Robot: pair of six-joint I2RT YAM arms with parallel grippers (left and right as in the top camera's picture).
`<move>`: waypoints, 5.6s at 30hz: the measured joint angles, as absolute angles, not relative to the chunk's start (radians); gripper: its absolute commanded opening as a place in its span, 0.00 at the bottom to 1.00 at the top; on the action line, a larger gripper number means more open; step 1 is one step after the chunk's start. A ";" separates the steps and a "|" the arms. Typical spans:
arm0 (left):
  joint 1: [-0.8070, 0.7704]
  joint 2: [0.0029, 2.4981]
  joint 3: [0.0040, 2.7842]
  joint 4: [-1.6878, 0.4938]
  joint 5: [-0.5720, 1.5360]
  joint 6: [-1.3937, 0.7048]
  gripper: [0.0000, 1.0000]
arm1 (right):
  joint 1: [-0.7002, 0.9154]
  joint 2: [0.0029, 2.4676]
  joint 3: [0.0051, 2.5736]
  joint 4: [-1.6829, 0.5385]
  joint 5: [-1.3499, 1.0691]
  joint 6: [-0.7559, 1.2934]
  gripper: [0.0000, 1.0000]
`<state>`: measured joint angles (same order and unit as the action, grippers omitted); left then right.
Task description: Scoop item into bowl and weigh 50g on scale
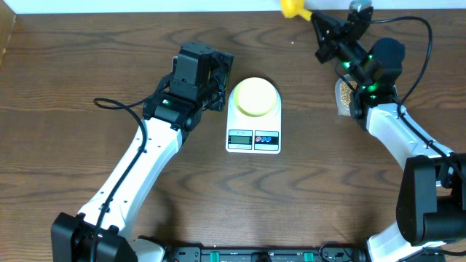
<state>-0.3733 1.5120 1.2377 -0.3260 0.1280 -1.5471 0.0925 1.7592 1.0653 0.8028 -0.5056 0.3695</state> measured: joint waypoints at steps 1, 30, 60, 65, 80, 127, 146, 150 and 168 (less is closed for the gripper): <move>-0.373 1.512 1.238 -0.326 0.128 -1.547 0.88 | 0.093 1.759 1.065 0.811 -0.494 0.369 0.01; -0.373 1.512 1.238 -0.334 0.128 -1.292 0.89 | 0.084 1.759 1.065 0.819 -0.509 0.355 0.01; -0.373 1.512 1.238 -0.427 0.128 -0.615 0.89 | 0.082 1.759 1.065 0.791 -0.484 0.355 0.01; -0.373 1.512 1.238 -0.477 0.127 -0.564 0.89 | 0.082 1.759 1.065 0.789 -0.479 0.355 0.01; -0.373 1.512 1.238 -0.541 0.105 -0.464 0.89 | 0.082 1.759 1.065 0.767 -0.464 0.355 0.01; -0.373 1.512 1.238 -0.620 0.101 -0.099 0.89 | 0.073 1.445 1.133 0.082 -0.245 0.255 0.01; -0.373 1.512 1.238 -0.621 0.101 -0.099 0.89 | 0.073 1.335 1.161 -0.138 0.113 0.163 0.01; -0.373 1.512 1.238 -0.621 0.101 -0.099 0.89 | 0.073 1.335 1.161 -0.136 0.113 0.163 0.01; -0.422 1.512 1.238 -0.648 0.098 -0.055 0.89 | 0.084 1.335 1.161 -0.115 0.113 0.162 0.01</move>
